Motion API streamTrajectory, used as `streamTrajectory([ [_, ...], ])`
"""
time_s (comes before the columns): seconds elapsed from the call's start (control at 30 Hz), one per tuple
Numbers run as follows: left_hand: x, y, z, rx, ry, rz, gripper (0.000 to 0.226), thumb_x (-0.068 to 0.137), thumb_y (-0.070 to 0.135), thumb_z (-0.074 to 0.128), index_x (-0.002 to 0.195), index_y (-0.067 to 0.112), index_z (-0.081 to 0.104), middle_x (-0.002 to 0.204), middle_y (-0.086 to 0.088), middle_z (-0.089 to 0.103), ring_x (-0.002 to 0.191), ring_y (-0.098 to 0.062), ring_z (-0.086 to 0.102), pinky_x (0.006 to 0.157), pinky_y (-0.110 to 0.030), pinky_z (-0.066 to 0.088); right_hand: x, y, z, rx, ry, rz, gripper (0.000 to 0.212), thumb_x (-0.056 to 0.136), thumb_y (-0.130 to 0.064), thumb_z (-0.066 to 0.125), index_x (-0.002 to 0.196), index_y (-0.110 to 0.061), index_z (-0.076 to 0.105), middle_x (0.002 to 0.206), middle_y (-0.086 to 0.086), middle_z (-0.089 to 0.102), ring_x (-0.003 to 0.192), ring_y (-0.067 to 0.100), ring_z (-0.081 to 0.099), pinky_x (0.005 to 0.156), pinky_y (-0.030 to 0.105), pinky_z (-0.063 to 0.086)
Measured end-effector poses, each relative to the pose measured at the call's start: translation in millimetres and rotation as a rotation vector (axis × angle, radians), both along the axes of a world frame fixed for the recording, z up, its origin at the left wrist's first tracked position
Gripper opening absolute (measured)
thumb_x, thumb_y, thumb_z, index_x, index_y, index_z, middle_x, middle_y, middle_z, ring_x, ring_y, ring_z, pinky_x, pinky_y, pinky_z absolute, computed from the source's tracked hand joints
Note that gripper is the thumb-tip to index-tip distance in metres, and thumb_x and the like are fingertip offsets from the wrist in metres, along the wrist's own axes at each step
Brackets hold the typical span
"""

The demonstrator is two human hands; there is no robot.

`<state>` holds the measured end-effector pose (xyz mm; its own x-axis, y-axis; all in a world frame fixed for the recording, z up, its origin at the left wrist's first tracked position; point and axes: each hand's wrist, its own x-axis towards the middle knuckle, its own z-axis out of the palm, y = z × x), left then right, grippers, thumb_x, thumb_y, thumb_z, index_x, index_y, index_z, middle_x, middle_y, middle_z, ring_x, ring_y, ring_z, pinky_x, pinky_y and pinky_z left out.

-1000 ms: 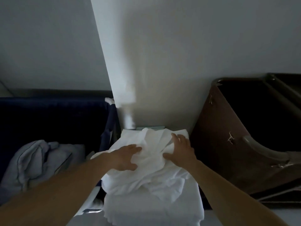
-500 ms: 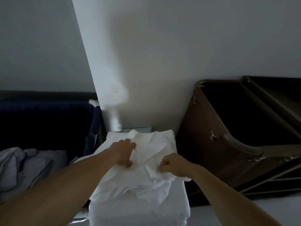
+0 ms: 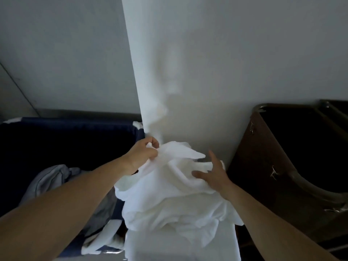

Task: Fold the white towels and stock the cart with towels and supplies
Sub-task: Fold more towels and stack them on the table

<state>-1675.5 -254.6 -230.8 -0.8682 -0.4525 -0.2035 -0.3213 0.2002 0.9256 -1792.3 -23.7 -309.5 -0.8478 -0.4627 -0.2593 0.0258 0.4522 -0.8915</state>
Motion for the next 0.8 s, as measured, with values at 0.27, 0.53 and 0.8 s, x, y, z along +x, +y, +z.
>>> streamTrajectory([
  [0.27, 15.5, 0.0, -5.1, 0.019, -0.149, -0.085, 0.027, 0.08, -0.006, 0.047, 0.06, 0.01, 0.053, 0.057, -0.002, 0.051, 0.053, -0.016, 0.048, 0.047, -0.021, 0.037, 23.0, -18.1, 29.1, -0.106, 0.198, 0.273, 0.037, 0.078, -0.026, 0.084, 0.106, -0.045, 0.067, 0.114, -0.025, 0.063, 0.099, -0.009, 0.058, 0.086, 0.019, 0.045],
  [0.53, 43.5, -37.7, -19.9, -0.182, -0.686, -0.146, 0.006, 0.069, 0.012, 0.061, 0.071, 0.006, 0.06, 0.074, -0.009, 0.061, 0.073, -0.028, 0.061, 0.06, -0.03, 0.052, 6.1, 1.0, 58.6, 0.098, 0.383, 0.216, 0.012, 0.087, -0.028, 0.076, 0.076, -0.026, 0.07, 0.063, -0.008, 0.071, 0.057, 0.002, 0.059, 0.068, 0.03, 0.051],
  [0.8, 28.0, -26.6, -35.8, -0.561, -0.922, -0.499, 0.039, 0.088, 0.049, 0.057, 0.105, 0.014, 0.063, 0.1, -0.002, 0.06, 0.088, -0.019, 0.058, 0.077, -0.026, 0.044, 24.0, 16.2, 29.9, 0.588, 0.328, 0.528, 0.045, 0.092, -0.004, 0.05, 0.13, -0.025, 0.062, 0.131, -0.002, 0.058, 0.125, 0.017, 0.051, 0.108, 0.029, 0.041],
])
